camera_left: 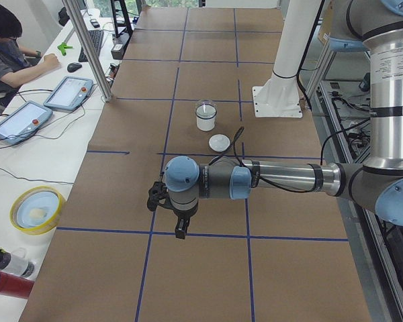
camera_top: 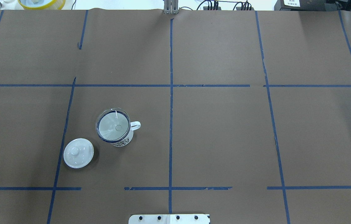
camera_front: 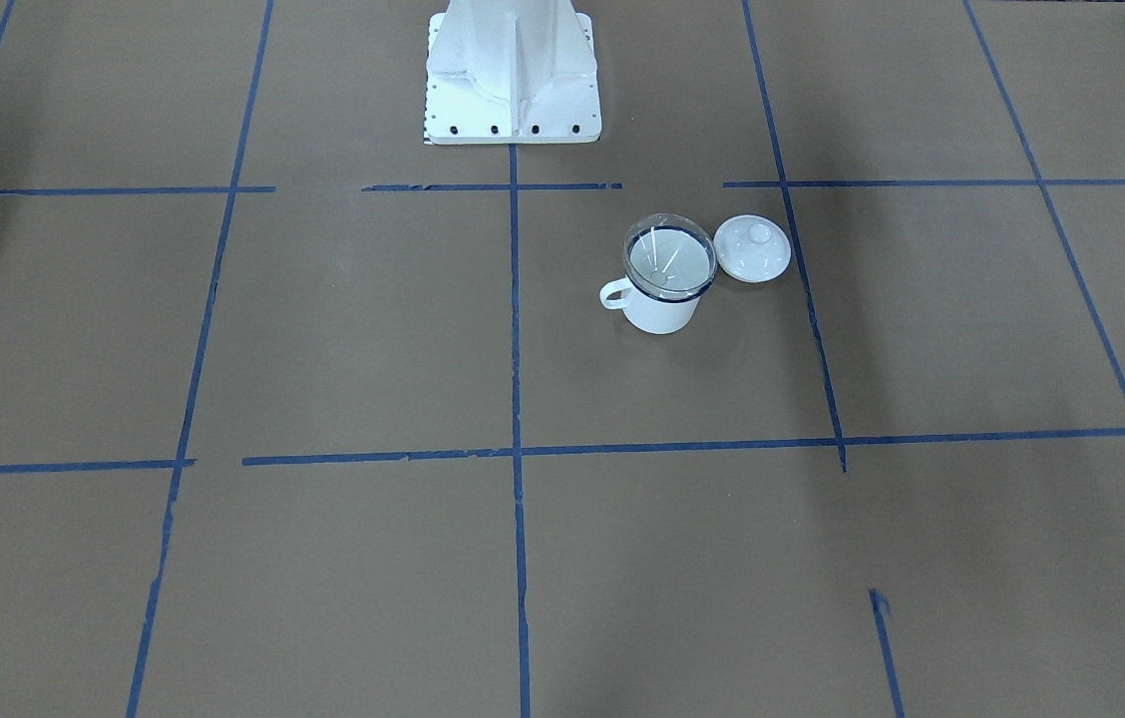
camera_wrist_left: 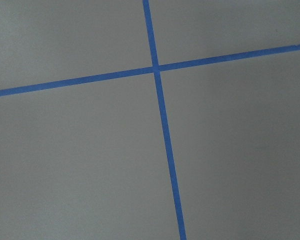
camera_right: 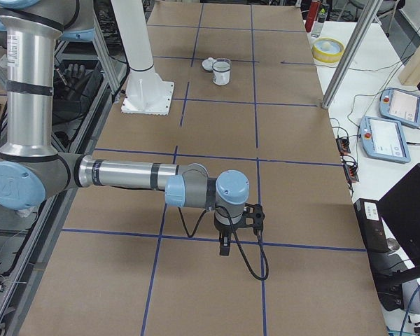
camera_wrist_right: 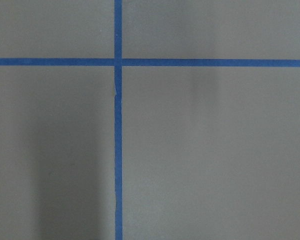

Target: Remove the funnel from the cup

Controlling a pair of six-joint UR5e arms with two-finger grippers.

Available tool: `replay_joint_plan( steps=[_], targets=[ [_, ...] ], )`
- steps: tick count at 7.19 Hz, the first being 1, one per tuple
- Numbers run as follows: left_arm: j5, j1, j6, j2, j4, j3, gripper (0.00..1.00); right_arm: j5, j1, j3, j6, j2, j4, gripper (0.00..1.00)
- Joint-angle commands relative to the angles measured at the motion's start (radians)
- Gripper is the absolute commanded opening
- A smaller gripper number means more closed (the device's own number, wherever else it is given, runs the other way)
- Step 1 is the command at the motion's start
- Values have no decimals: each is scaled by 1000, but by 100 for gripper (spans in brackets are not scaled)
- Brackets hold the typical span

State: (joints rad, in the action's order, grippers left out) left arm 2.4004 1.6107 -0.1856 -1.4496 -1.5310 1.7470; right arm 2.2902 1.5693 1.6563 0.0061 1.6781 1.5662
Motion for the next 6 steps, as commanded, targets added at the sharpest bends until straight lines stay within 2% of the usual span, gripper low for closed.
replay_joint_plan(
  steps=[1, 4, 6],
  targets=[
    [0, 0, 0, 0, 2, 6, 100, 0, 0, -1, 0, 0, 0, 100],
    [5, -3, 3, -11, -1, 26, 100, 0, 0, -1, 0, 0, 0, 100],
    [3, -3, 6, -79, -5, 71, 100, 0, 0, -1, 0, 0, 0, 100]
  ],
)
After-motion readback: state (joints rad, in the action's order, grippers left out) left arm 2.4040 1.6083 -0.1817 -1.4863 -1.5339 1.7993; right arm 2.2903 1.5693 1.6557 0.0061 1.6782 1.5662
